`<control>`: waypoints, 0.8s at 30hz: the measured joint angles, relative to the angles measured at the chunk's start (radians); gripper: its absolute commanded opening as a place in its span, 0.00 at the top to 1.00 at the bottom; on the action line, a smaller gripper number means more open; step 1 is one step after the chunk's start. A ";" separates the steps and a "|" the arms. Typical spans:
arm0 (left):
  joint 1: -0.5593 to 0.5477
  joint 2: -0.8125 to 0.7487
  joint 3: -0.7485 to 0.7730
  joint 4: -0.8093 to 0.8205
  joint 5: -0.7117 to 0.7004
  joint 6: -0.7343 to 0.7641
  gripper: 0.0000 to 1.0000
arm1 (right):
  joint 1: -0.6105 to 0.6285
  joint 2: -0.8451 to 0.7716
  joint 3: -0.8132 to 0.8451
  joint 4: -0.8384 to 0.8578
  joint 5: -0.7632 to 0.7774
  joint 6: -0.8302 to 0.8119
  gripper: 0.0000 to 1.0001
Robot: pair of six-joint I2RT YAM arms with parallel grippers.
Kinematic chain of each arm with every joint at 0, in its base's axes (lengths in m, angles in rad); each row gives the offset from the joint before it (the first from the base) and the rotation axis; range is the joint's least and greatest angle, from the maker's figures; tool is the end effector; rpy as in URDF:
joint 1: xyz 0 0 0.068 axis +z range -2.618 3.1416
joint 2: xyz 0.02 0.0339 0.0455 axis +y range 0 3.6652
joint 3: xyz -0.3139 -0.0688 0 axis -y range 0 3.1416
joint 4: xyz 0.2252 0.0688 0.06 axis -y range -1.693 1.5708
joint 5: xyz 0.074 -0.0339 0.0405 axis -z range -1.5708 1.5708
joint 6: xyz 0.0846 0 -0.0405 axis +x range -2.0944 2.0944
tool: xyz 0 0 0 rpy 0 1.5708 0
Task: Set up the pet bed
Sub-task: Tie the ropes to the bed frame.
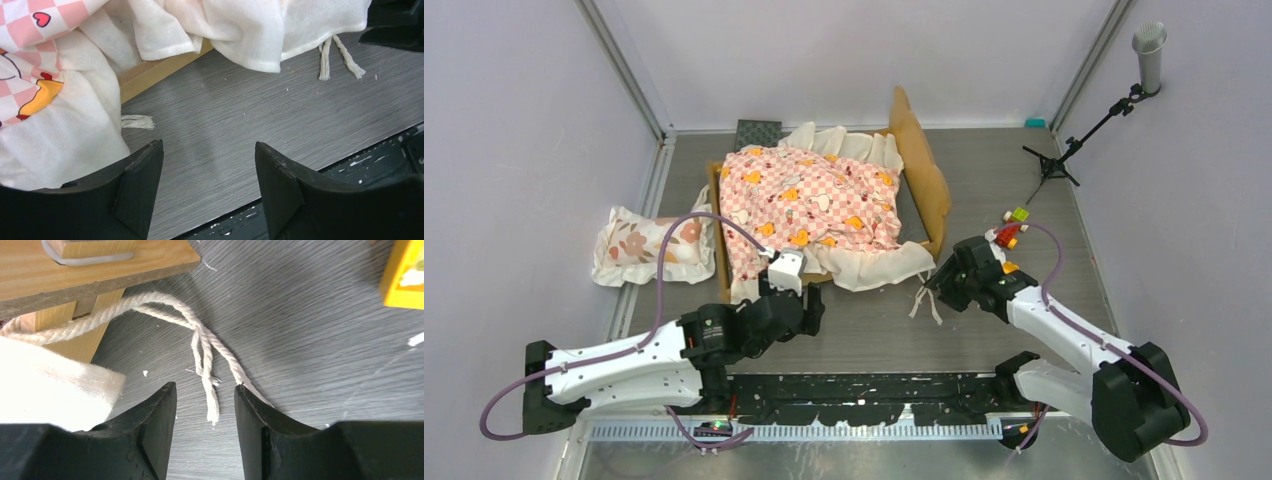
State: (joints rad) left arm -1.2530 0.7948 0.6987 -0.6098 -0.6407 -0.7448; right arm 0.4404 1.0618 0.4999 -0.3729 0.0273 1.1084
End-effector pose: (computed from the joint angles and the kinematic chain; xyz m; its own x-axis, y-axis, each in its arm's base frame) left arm 0.0912 -0.1153 0.2836 -0.5689 -0.0096 -0.8224 0.3180 0.9196 -0.2307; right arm 0.1672 0.0763 0.1908 -0.6929 0.6625 -0.2846 0.4677 0.7134 0.5218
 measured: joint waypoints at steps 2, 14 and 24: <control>0.000 0.004 0.000 0.005 0.012 0.025 0.33 | 0.000 -0.007 0.021 -0.045 0.023 -0.034 0.49; -0.136 0.172 0.045 0.166 0.095 0.225 0.33 | 0.001 0.011 0.027 -0.121 0.012 -0.143 0.49; -0.148 0.194 0.045 0.275 0.149 0.257 0.33 | 0.017 0.103 0.022 -0.106 -0.038 -0.170 0.58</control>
State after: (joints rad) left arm -1.4006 0.9886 0.7433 -0.3351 -0.4915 -0.4873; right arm 0.4576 1.1648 0.5217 -0.4786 -0.0109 0.9386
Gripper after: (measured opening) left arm 0.671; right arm 0.482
